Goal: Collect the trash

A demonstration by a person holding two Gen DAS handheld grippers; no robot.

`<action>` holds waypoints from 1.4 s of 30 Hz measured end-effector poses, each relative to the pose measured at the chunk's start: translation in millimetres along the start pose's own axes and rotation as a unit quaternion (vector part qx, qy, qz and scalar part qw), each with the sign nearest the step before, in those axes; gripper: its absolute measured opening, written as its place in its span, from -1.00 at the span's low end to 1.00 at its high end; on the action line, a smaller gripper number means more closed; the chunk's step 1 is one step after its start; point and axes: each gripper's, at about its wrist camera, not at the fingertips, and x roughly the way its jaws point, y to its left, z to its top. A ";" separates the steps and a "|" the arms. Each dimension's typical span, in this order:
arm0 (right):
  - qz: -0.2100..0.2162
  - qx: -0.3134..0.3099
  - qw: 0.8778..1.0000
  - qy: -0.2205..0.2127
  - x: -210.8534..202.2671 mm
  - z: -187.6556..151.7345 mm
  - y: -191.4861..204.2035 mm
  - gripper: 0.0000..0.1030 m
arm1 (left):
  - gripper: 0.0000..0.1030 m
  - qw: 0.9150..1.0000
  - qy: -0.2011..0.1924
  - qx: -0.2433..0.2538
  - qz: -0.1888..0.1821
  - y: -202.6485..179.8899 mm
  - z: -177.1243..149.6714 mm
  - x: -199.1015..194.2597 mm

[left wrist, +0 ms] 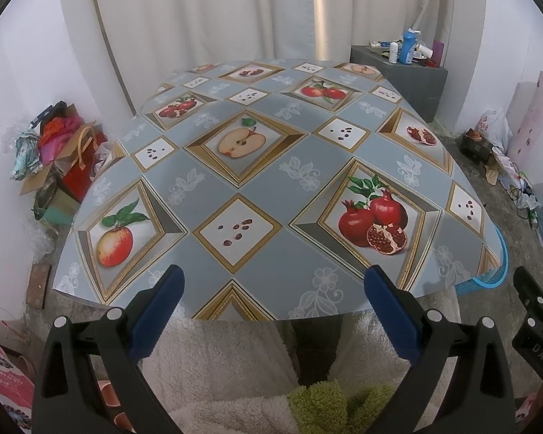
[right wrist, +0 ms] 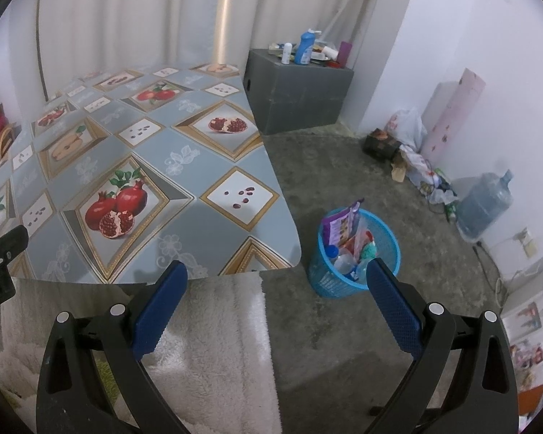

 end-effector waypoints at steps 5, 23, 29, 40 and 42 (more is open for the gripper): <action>0.002 -0.001 1.000 -0.002 -1.1 2.9 1.0 0.85 | 0.89 1.000 0.000 0.000 0.001 0.3 1.8 0.2; 0.004 0.004 1.000 -0.002 -2.7 2.9 7.5 0.85 | 0.89 1.000 0.001 0.001 0.001 -0.9 1.8 -0.2; 0.004 0.004 1.000 -0.002 -3.2 3.4 9.7 0.85 | 0.89 1.000 0.000 0.001 0.001 -0.4 2.3 -0.6; 0.004 0.005 1.000 -0.002 -3.7 3.1 11.4 0.85 | 0.89 1.000 0.001 0.001 0.001 -0.4 1.4 -0.6; 0.004 0.006 1.000 -0.003 -4.1 3.5 12.4 0.85 | 0.89 1.000 0.000 0.001 0.001 -0.4 1.3 -0.6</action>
